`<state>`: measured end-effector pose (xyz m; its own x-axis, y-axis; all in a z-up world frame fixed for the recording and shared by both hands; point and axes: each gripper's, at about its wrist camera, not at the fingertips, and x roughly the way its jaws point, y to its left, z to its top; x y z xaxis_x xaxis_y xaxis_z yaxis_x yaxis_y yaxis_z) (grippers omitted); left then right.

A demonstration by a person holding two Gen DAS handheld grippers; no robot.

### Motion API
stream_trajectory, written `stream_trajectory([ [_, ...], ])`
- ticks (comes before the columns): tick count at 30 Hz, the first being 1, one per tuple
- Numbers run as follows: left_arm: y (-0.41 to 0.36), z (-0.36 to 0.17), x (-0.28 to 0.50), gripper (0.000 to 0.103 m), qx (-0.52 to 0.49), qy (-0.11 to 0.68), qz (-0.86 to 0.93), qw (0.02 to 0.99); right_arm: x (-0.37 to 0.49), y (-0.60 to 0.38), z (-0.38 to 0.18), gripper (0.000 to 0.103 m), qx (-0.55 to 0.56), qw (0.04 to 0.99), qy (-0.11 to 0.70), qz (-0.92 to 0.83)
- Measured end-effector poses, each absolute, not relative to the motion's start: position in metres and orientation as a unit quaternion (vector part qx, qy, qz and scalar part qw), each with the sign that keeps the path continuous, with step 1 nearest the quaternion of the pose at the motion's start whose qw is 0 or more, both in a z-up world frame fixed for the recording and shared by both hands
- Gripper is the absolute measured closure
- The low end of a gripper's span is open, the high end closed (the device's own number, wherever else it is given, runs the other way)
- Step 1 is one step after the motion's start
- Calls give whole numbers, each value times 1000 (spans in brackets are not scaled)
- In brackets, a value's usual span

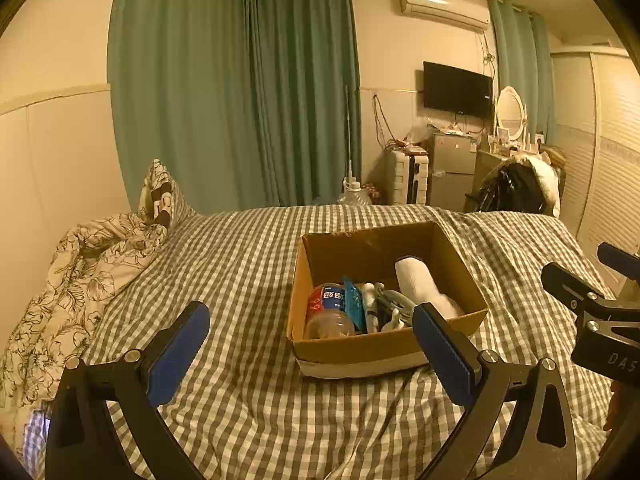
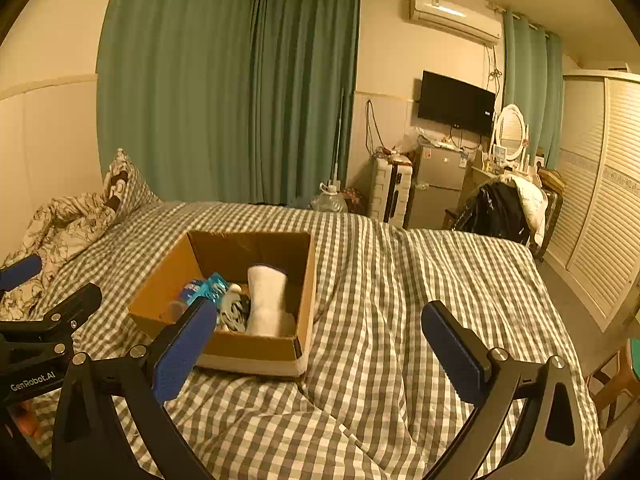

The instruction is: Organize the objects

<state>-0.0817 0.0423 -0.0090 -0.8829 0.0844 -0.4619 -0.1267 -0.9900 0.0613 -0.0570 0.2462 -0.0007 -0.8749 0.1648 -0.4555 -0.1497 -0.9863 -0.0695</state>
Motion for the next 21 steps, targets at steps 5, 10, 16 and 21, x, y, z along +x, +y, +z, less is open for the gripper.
stream_trajectory([
  [5, 42, -8, -82, 0, -238, 41, 968, 62, -56, 249, -2, 0, -237, 85, -10, 968],
  [10, 40, -10, -80, 0, -242, 44, 968, 60, -54, 248, 1, 0, -235, 89, -11, 968],
  [16, 34, -9, -80, 0, -246, 34, 967, 58, -55, 245, 1, 0, -240, 89, -17, 967],
  [21, 32, -8, -80, 0, -246, 29, 968, 50, -56, 244, 1, 0, -240, 88, -18, 967],
])
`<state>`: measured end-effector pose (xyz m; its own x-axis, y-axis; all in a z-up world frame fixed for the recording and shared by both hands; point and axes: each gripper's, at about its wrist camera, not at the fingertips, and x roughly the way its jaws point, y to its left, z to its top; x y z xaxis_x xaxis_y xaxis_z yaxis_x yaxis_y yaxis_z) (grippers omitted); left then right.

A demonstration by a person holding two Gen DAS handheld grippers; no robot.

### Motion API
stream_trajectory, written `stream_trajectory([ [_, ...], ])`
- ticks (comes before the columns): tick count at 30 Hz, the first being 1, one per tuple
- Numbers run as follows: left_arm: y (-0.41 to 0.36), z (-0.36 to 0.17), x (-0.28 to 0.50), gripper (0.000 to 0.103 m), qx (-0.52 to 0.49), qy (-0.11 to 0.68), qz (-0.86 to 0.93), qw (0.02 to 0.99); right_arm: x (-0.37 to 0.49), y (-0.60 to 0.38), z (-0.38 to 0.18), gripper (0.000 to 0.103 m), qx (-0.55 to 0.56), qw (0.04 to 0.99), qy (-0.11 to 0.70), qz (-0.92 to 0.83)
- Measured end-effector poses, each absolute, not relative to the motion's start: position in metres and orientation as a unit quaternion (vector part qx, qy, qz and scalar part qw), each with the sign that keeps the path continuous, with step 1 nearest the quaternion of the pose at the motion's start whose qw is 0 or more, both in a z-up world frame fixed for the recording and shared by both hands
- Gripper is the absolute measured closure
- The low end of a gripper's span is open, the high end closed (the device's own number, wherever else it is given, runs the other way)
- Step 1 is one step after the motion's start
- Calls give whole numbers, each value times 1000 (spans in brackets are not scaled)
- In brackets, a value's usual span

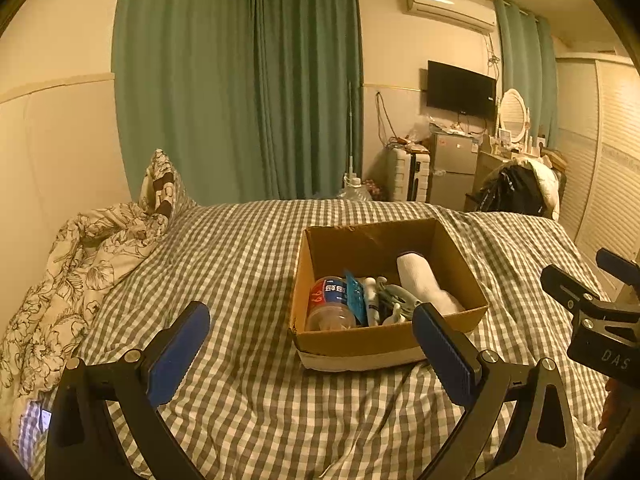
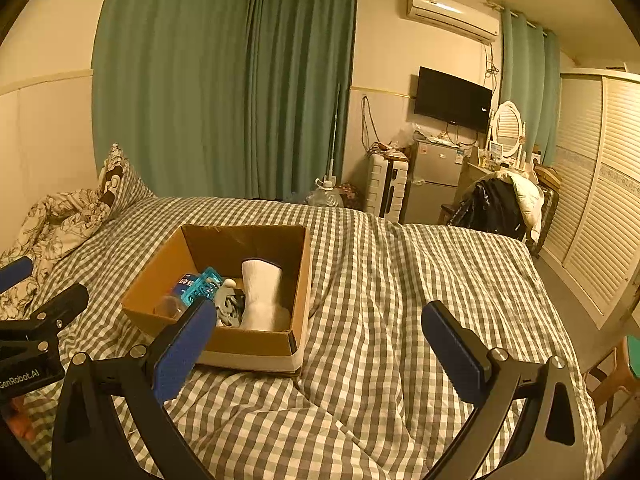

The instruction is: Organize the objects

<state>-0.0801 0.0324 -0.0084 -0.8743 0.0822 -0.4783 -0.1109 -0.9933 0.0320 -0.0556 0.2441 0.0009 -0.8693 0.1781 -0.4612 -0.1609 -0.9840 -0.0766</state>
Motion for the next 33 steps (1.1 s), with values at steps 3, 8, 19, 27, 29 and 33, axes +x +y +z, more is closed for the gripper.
stream_trajectory([
  [3, 33, -7, -79, 0, -243, 25, 969, 46, -56, 245, 0, 0, -241, 88, -15, 966],
  [8, 34, -7, -78, 0, -241, 28, 969, 46, -55, 247, 0, 0, -243, 92, -10, 966],
  [19, 36, -6, -78, 0, -243, 29, 969, 45, -54, 247, 1, 0, -245, 91, -10, 965],
  [27, 40, -6, -78, 0, -246, 35, 967, 53, -54, 246, 1, 0, -246, 90, -8, 965],
  [29, 40, -6, -78, 0, -247, 34, 967, 54, -55, 246, 0, 0, -247, 89, -9, 965],
  [33, 41, -7, -77, 0, -247, 34, 967, 53, -55, 245, -1, 0, -247, 89, -9, 965],
])
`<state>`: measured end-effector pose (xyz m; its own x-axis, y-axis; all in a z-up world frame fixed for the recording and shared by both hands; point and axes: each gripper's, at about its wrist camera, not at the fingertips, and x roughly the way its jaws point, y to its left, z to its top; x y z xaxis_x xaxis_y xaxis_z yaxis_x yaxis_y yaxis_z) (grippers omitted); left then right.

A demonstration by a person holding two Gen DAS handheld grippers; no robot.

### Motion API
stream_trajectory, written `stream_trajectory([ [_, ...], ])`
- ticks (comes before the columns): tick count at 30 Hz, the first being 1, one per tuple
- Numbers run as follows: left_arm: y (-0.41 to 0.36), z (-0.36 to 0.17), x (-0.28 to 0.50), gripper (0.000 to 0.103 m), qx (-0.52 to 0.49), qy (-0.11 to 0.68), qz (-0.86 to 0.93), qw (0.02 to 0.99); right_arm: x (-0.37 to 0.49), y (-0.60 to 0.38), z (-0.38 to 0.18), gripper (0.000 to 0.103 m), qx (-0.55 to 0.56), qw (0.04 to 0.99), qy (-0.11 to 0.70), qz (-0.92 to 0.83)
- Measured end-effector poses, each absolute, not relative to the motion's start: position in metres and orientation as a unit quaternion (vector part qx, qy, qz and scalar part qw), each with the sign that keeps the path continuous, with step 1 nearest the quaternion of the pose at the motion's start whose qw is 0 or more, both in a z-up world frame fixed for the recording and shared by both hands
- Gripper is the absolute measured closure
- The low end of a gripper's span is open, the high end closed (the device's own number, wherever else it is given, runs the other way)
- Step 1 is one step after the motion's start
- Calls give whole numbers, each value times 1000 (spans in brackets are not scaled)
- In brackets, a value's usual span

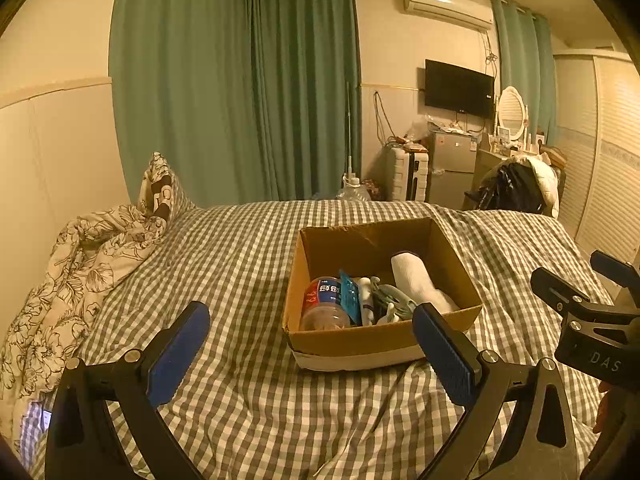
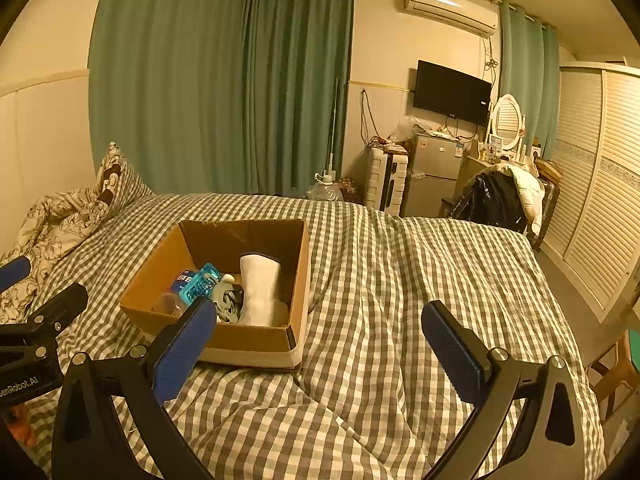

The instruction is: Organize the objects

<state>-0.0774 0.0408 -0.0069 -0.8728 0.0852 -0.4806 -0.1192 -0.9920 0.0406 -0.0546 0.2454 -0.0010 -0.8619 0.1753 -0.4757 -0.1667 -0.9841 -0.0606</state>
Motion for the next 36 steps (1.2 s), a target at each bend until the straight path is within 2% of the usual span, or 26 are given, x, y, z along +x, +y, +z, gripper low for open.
stream_trajectory([
  [36, 38, -12, -74, 0, -249, 29, 967, 46, -56, 245, -6, 0, -255, 91, -6, 963],
])
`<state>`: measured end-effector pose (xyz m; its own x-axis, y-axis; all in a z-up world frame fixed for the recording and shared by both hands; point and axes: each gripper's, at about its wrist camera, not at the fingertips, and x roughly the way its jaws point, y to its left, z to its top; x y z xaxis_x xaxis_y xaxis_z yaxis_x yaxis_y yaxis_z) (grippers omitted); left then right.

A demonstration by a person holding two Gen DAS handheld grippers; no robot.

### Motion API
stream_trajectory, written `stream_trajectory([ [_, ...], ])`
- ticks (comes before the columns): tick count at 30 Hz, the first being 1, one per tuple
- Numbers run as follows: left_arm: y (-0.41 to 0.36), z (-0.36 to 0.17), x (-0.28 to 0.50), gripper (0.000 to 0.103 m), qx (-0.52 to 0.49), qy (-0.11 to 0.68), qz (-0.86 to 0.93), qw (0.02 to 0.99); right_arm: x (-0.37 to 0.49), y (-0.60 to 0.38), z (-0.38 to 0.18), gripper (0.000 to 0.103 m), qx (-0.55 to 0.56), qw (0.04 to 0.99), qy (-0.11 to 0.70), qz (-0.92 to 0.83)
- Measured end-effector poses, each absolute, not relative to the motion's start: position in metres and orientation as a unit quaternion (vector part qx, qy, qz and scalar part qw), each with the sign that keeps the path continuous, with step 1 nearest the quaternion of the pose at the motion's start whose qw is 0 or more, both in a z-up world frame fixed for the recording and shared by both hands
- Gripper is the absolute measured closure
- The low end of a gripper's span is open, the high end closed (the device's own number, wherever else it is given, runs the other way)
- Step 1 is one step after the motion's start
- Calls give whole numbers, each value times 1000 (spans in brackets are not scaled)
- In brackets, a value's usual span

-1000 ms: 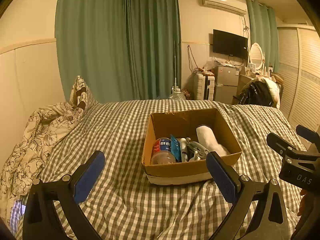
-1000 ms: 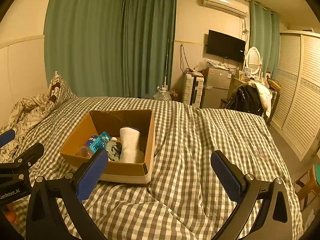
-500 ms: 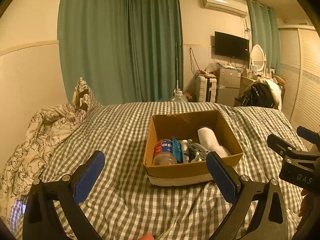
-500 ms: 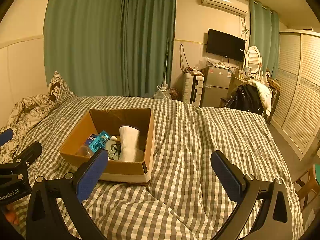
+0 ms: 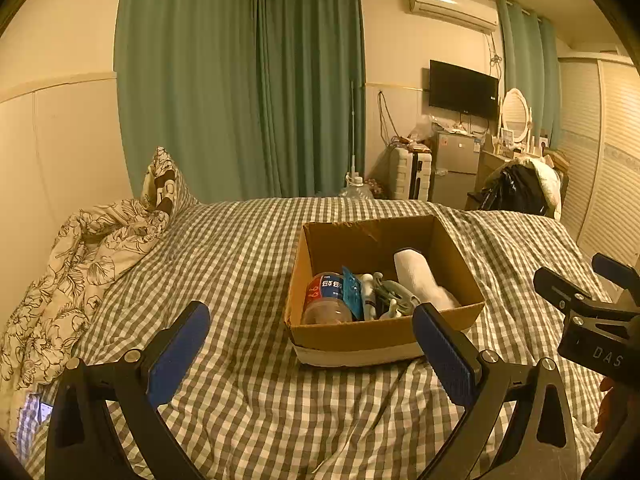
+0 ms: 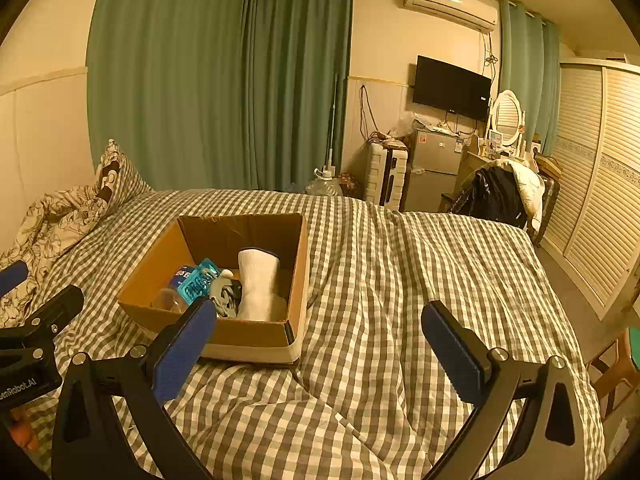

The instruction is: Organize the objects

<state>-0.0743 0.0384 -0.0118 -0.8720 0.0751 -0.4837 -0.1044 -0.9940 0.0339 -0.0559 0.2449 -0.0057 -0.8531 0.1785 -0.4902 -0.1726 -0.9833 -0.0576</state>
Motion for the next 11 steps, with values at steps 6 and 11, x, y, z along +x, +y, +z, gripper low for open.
stream_trajectory([
  [6, 38, -11, -74, 0, -248, 31, 967, 43, -56, 244, -7, 0, -256, 91, -6, 962],
  [11, 38, -12, -74, 0, -250, 30, 967, 40, -57, 244, -8, 0, -256, 91, -6, 962],
])
